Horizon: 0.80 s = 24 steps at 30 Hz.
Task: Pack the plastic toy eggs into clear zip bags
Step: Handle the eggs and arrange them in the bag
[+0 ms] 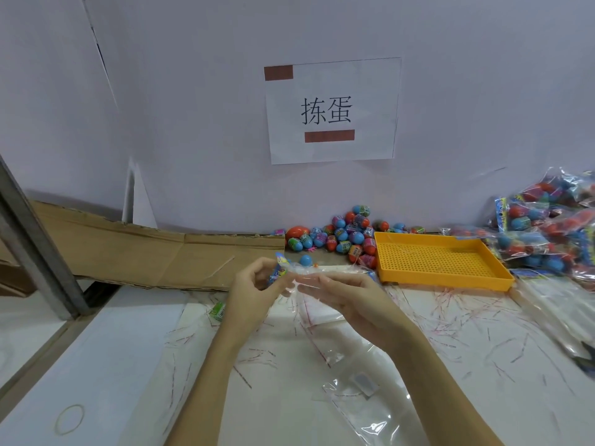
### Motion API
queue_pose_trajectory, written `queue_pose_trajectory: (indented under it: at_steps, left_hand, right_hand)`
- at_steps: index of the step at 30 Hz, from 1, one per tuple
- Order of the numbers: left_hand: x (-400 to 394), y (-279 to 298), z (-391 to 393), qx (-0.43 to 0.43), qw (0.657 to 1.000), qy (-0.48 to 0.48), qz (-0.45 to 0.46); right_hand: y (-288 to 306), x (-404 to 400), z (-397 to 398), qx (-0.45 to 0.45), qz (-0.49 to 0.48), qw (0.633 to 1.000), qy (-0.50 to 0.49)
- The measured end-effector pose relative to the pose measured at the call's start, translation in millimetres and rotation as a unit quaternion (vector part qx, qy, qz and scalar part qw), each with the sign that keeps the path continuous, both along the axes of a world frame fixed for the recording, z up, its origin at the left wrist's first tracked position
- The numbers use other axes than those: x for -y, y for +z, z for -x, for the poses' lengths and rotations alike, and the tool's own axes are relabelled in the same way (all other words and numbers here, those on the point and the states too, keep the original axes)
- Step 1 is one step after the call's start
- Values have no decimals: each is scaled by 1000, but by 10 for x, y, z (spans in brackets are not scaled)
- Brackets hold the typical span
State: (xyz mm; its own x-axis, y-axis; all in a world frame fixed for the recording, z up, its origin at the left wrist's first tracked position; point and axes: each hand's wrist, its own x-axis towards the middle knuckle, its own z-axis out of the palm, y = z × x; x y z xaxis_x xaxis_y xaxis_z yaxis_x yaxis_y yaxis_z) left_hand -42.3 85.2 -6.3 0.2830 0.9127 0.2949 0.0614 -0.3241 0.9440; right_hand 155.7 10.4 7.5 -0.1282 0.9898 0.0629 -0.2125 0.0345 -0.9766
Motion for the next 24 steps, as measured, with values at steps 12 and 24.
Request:
queue_pose_trajectory:
  at_steps: [12,24]
  left_hand:
    - [16,-17,10,-97,985,8,-140]
    - [72,-86,-151,-290,832,46,-471]
  right_hand:
    - [13,-12,50,68,-7,998,5]
    - [-140,21,306,408,-195,884,-114]
